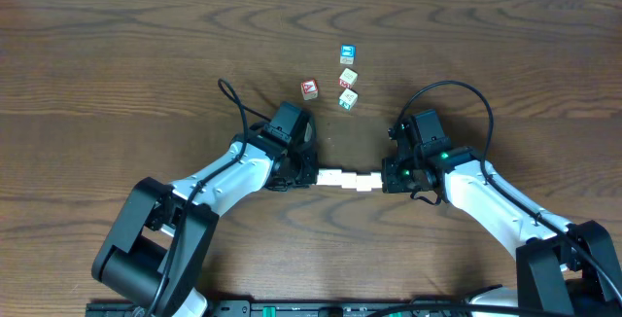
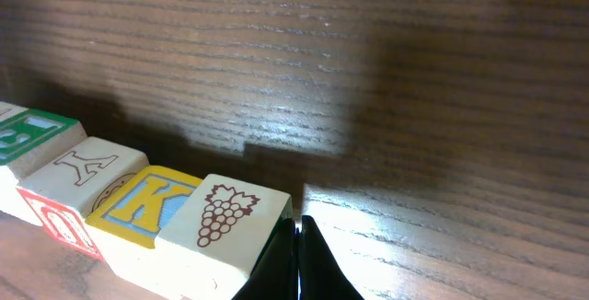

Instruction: Lift 5 blocks

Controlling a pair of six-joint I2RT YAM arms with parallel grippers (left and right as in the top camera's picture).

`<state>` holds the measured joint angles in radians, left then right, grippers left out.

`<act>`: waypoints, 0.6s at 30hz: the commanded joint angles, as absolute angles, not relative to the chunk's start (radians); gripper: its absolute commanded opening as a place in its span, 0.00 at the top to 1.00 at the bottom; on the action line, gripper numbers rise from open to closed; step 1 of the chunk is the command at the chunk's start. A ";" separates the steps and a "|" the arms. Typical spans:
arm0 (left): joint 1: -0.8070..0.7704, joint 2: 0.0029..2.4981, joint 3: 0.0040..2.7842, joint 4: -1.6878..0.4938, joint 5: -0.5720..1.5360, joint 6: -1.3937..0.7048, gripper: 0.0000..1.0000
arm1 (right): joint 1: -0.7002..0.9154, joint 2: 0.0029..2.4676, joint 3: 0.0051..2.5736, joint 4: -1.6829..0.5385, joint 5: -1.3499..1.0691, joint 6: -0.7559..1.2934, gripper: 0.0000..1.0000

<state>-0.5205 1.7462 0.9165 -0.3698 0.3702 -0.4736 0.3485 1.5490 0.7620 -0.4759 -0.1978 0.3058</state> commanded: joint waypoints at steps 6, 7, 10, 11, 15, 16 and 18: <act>-0.537 1.749 0.914 -0.452 0.286 -0.438 0.93 | 0.368 1.531 0.784 -0.476 -0.191 0.321 0.98; -0.537 1.749 0.914 -0.461 0.267 -0.438 0.93 | 0.368 1.531 0.784 -0.476 -0.182 0.321 0.97; -0.536 1.749 0.914 -0.485 0.212 -0.438 0.92 | 0.368 1.531 0.784 -0.488 -0.136 0.321 0.88; -0.536 1.749 0.914 -0.490 0.195 -0.439 0.92 | 0.368 1.531 0.784 -0.491 -0.117 0.321 0.87; -0.535 1.749 0.914 -0.496 0.118 -0.439 0.89 | 0.366 1.531 0.785 -0.503 -0.031 0.351 0.88; -0.533 1.749 0.914 -0.496 0.105 -0.439 0.89 | 0.365 1.531 0.785 -0.510 -0.018 0.355 0.92; -0.533 1.749 0.914 -0.500 0.091 -0.439 0.93 | 0.364 1.531 0.785 -0.529 -0.012 0.356 0.99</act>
<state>-0.5373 1.7351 0.9169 -0.4839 0.2089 -0.4477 0.3492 1.5490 0.7662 -0.5102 -0.0807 0.3336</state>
